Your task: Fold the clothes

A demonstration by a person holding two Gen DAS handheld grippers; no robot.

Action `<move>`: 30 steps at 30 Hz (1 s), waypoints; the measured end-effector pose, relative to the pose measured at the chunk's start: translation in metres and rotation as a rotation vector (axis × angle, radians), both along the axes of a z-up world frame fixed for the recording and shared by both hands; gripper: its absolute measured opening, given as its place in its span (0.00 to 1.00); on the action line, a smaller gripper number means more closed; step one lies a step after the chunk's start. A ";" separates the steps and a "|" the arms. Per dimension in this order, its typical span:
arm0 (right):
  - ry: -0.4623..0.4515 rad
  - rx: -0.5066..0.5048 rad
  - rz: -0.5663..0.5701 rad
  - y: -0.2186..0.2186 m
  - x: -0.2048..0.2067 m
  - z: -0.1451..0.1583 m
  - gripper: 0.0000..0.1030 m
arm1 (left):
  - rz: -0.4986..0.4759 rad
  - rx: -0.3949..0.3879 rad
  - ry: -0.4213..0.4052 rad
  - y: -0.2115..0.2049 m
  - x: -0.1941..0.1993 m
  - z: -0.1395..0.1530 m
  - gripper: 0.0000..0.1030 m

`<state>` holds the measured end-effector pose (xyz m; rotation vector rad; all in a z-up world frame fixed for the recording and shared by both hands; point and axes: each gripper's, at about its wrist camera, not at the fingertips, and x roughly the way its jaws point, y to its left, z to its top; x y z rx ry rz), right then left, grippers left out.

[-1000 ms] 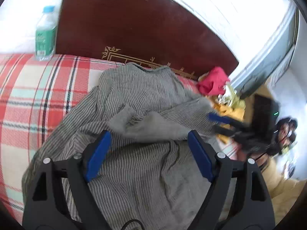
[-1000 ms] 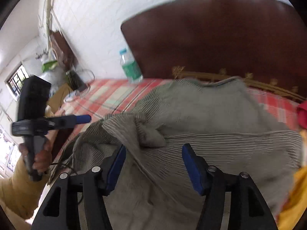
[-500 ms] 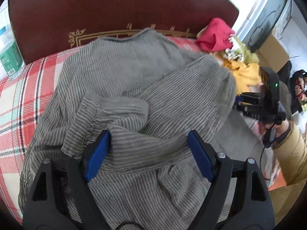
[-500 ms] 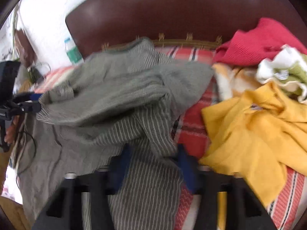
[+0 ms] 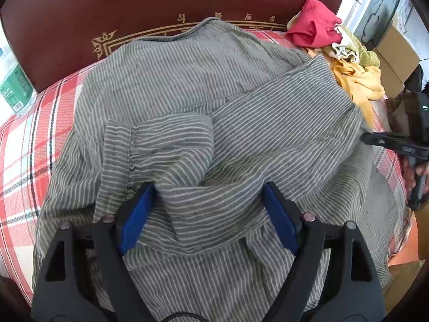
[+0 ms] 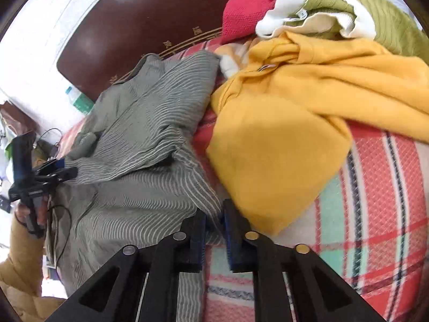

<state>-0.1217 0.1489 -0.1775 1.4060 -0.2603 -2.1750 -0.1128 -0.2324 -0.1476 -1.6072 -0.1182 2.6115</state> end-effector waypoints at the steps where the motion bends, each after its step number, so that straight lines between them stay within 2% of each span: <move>1: 0.006 -0.005 0.001 0.002 0.006 0.002 0.38 | 0.008 0.008 0.004 -0.002 0.003 0.002 0.80; 2: 0.018 -0.014 0.004 0.006 0.014 0.006 0.59 | 0.016 0.014 0.025 -0.005 0.010 0.008 0.80; 3: 0.032 -0.017 0.017 0.009 0.023 0.010 0.62 | 0.018 0.023 0.061 -0.008 0.020 0.018 0.80; 7: 0.019 0.022 0.092 0.021 0.068 0.014 0.66 | 0.042 0.117 0.151 -0.022 0.054 0.048 0.80; 10: -0.020 0.125 0.156 0.016 0.101 0.002 0.66 | 0.062 0.178 0.206 -0.030 0.079 0.067 0.80; 12: 0.017 0.167 0.171 0.009 0.117 -0.001 0.67 | 0.074 0.192 0.236 -0.033 0.094 0.078 0.80; 13: 0.042 0.186 0.177 0.004 0.124 -0.003 0.65 | 0.080 0.197 0.251 -0.034 0.102 0.083 0.80; 14: 0.057 0.197 0.190 -0.002 0.130 -0.004 0.44 | 0.087 0.194 0.260 -0.036 0.110 0.087 0.80; 15: 0.060 0.192 0.192 -0.002 0.134 -0.002 0.06 | 0.092 0.191 0.269 -0.037 0.118 0.091 0.80; 23: 0.047 0.103 0.158 0.017 0.167 0.029 0.03 | 0.133 0.181 0.344 -0.055 0.189 0.124 0.80; 25: 0.044 0.091 0.152 0.022 0.176 0.037 0.03 | 0.149 0.200 0.351 -0.063 0.207 0.128 0.80; 28: 0.013 0.139 0.141 0.027 0.183 0.041 0.03 | 0.191 0.221 0.344 -0.077 0.230 0.126 0.80; 30: -0.028 0.231 0.129 0.045 0.187 0.039 0.04 | 0.208 0.226 0.313 -0.084 0.240 0.118 0.80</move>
